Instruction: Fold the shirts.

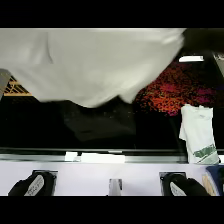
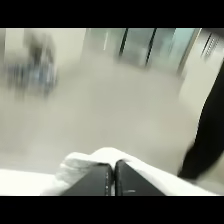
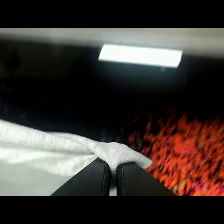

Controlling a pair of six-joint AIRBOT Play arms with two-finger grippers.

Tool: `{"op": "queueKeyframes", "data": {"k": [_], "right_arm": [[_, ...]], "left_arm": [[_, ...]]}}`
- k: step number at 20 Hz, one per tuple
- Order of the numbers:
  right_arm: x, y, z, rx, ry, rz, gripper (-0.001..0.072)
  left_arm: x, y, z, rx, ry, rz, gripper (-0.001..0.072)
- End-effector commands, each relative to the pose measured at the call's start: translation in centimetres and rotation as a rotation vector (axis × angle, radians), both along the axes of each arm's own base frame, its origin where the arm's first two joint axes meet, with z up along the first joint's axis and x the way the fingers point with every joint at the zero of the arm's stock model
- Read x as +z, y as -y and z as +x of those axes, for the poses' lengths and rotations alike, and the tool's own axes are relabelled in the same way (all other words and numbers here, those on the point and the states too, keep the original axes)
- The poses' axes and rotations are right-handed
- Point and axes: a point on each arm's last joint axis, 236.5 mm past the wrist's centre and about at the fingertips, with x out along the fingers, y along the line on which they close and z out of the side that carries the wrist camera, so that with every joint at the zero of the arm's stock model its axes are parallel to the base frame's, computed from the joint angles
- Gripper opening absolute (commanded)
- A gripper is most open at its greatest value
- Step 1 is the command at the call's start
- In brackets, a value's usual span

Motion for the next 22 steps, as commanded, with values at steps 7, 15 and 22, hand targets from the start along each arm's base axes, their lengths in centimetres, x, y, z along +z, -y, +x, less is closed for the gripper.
{"op": "queueKeyframes", "data": {"k": [7, 15, 22], "right_arm": [[15.3, 7.5, -17.8, -0.231, 0.442, 0.053, 0.0033], [5.5, 9.9, -10.4, -0.361, 0.048, -0.079, 0.0033], [-23.7, 8.0, 4.9, -0.372, -0.597, -0.172, 0.0034]], "left_arm": [[9.6, 7.8, -14.8, -0.116, 0.28, 0.063, 0.0038], [2.8, 4.7, -6.5, -0.077, 0.002, 0.131, 0.0038], [-27.8, 2.6, 10.9, -0.264, -0.766, -0.067, 0.0039]]}}
